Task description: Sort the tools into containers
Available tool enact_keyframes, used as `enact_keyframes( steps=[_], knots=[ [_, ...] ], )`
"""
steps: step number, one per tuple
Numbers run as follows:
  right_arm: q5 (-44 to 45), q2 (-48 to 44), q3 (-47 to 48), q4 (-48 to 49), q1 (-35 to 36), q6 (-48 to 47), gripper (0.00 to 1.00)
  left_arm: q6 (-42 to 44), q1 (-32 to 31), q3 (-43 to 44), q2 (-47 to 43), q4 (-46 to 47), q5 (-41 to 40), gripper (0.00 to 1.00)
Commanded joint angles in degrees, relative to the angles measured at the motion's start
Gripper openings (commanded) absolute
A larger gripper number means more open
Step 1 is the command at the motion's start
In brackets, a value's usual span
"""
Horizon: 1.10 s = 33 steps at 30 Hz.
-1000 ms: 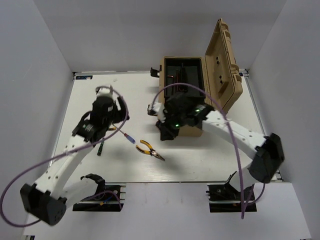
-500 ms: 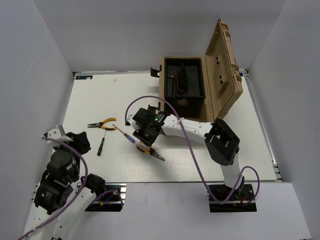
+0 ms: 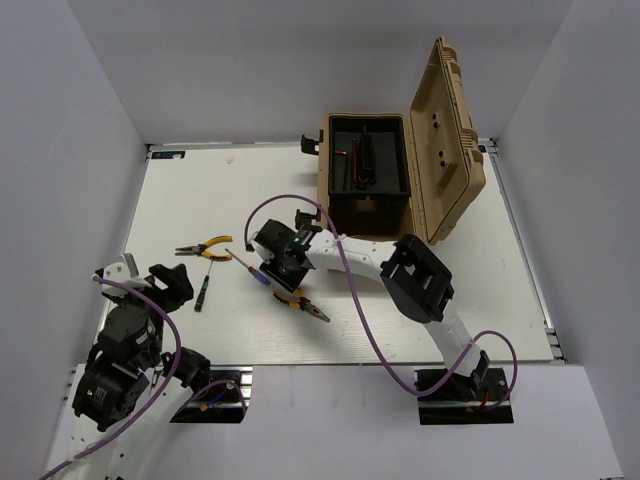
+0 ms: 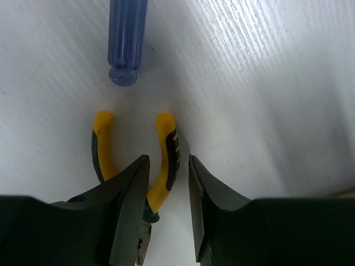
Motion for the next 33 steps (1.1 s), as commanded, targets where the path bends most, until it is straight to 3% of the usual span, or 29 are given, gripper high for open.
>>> enact_keyframes(
  steps=[1,7,14,18,19,20,21,29,33],
  knots=[
    [0.53,1.04,1.25,-0.51,-0.10,0.51,0.41,1.12,-0.28,-0.28,0.08,1.21,0.52,0.79],
    [-1.75,1.57,-1.12,-0.95,-0.28,-0.02,0.37,1.12,-0.28,-0.28,0.08,1.21,0.52,0.79],
    [-2.72,0.16,-5.25,-1.21,-0.37,-0.20,0.00,1.12,-0.28,-0.28,0.08,1.21,0.52,0.79],
    [-2.72,-2.03,-4.55,-2.09,-0.46,-1.42,0.00,1.12,-0.28,-0.28,0.61,1.21,0.52,0.79],
    [5.37,-2.73,-2.98,-3.48,-0.72,-2.12,0.00,1.12,-0.28,-0.28,0.61,1.21,0.52,0.79],
    [-6.64,-3.70,-0.71,-5.76,-0.72,-3.09,0.00,1.12,-0.28,-0.28,0.61,1.21,0.52,0.79],
    [-9.89,-4.32,0.36,-6.91,-1.16,-4.31,0.00,1.12,-0.28,-0.28,0.61,1.21,0.52,0.79],
    [-24.84,-10.47,19.42,-18.87,-2.39,-7.76,0.00,1.12,-0.28,-0.28,1.14,1.21,0.52,0.79],
    [-28.47,-13.98,20.93,-15.72,-2.83,-5.30,0.00,1.12,-0.28,-0.28,1.66,1.21,1.05,0.79]
  ],
)
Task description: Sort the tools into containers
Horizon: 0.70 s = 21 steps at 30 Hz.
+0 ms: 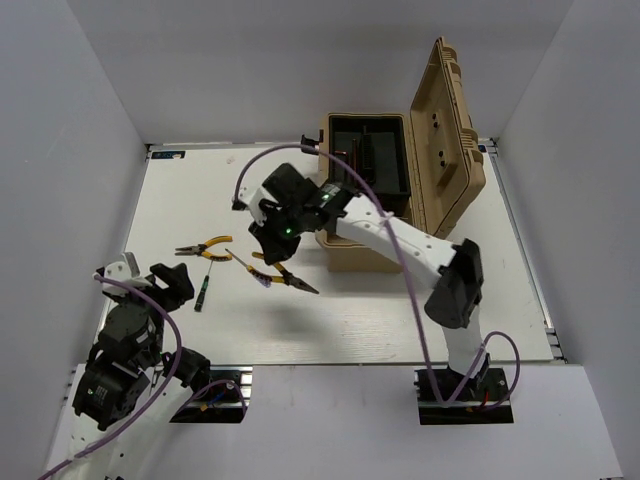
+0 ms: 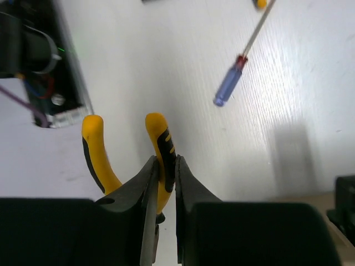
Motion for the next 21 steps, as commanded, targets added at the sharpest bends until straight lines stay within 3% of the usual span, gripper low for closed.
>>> enact_keyframes(
  steps=[1,6,11,16,21],
  knots=[
    [-6.46,-5.51,3.36,-0.85,-0.21,1.13,0.00,0.70,-0.28,-0.28,1.44,0.84,0.77,0.79],
    [7.57,-6.65,11.17,2.75,-2.14,-3.16,0.00,1.23,-0.28,-0.28,4.60,1.89,3.13,0.80],
    [21.36,-11.13,9.88,8.37,-7.14,-2.91,0.00,-1.49,-0.28,0.33,11.19,2.41,5.77,0.80],
    [33.60,-16.48,0.15,17.25,-13.82,-3.96,0.00,-10.71,-0.28,-3.70,20.41,8.91,13.76,0.80],
    [32.05,-21.41,-12.08,25.05,-19.01,-4.32,0.00,-18.97,0.25,-6.43,31.75,14.72,16.33,0.83]
  ],
)
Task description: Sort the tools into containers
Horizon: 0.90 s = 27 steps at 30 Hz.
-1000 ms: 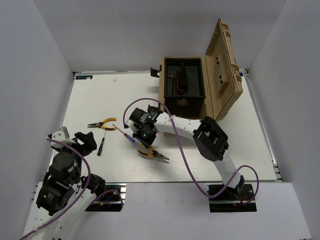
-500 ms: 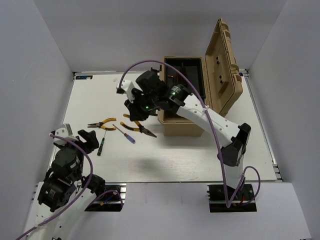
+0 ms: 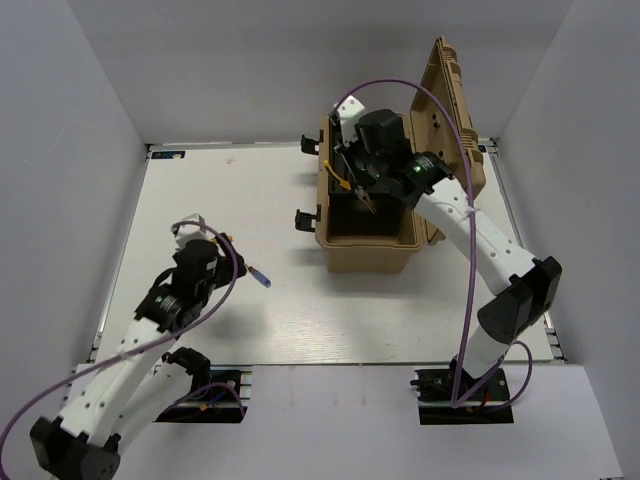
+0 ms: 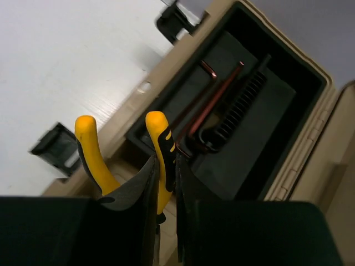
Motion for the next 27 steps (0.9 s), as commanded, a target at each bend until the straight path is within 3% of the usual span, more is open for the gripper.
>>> enact_keyframes(
  steps=[1,6,14,21,27],
  knots=[
    [1.71,-4.76,-10.56,10.65,-1.35,-1.12,0.00,-9.18,0.18,-1.69,5.23,5.23,3.01,0.83],
    [-1.29,-7.14,-19.93,16.19,-2.67,0.28,0.00,-11.49,0.71,-4.94,9.62,13.58,2.49,0.85],
    [-4.98,-8.81,-25.47,18.92,-3.47,-1.39,0.00,-13.95,1.24,-4.95,16.83,13.59,-1.21,0.92],
    [-9.54,-10.75,-27.07,17.52,-3.91,-1.48,0.34,-14.48,2.82,-2.67,24.64,14.65,0.37,0.93],
    [-11.22,-12.68,-26.28,14.97,-3.91,-0.42,0.43,-16.24,5.19,1.64,32.13,13.51,-1.90,0.87]
  ],
)
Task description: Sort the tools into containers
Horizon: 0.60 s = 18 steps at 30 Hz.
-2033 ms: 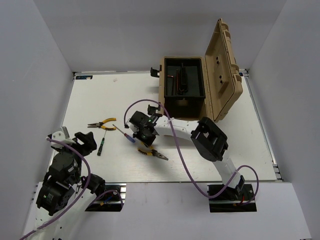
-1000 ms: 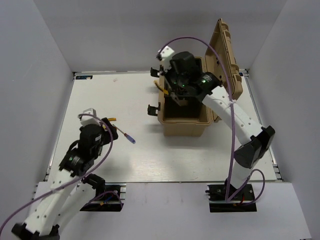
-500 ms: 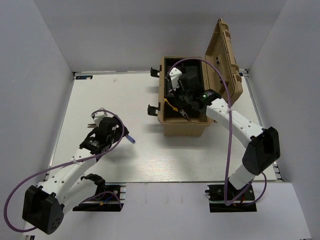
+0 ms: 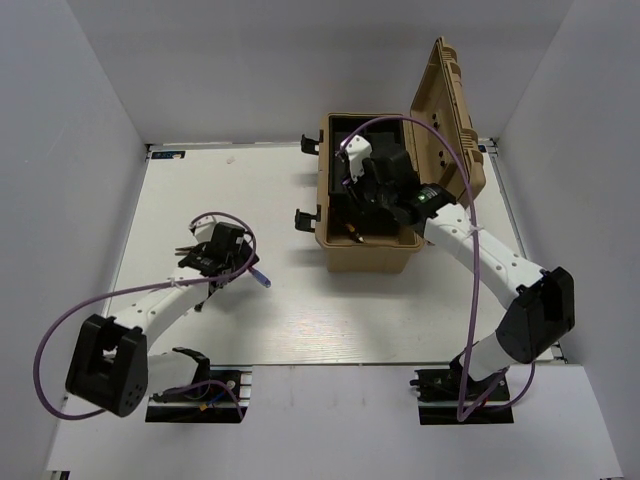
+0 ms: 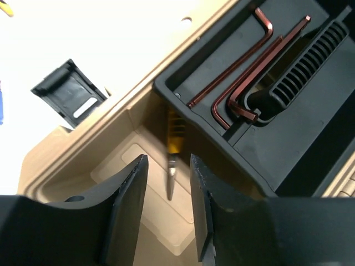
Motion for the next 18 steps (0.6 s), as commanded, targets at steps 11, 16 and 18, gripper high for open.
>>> enact_keyframes(
  steps=[11,16,18],
  knots=[
    [-6.70,-7.85,-0.36,-2.58,-0.21,5.04,0.43,-2.98,10.69,17.60,14.22,-0.86,-3.67,0.53],
    [-7.66,-11.01,-3.17,-3.02,-0.39,5.92,0.43,-6.12,13.25,22.44,21.26,-2.09,-1.82,0.41],
    [-7.58,-11.63,-3.78,-3.11,-0.47,6.27,0.43,-9.12,13.78,22.44,21.80,-3.41,-2.35,0.47]
  ],
)
